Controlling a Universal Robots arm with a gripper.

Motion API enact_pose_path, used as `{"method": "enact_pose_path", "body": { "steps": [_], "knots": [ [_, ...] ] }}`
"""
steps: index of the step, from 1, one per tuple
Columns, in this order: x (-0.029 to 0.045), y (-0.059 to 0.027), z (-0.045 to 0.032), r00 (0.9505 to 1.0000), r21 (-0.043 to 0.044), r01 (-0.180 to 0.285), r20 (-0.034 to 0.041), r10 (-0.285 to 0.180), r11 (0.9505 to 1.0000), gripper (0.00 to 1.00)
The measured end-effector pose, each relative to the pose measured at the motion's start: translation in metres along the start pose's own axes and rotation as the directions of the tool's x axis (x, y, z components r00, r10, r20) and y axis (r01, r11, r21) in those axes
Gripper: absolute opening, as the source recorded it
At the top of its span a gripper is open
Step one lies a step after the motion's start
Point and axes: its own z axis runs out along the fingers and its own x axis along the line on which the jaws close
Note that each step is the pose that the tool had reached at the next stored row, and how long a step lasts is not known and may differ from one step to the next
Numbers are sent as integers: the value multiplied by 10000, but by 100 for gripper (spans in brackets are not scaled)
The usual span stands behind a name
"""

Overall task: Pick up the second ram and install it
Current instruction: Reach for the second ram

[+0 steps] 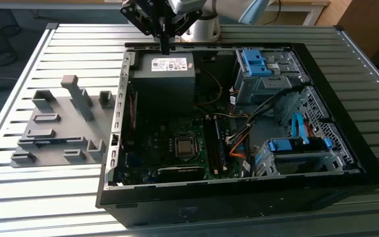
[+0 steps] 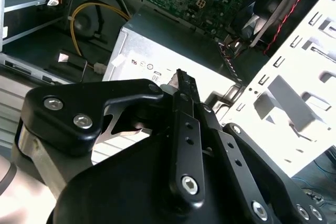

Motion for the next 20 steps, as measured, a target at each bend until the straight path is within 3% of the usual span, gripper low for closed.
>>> {"method": "enact_pose_path", "body": {
  "steps": [20],
  "knots": [
    [48,-4,1,10000,0,0,0,0,10000,11]
  ]
}}
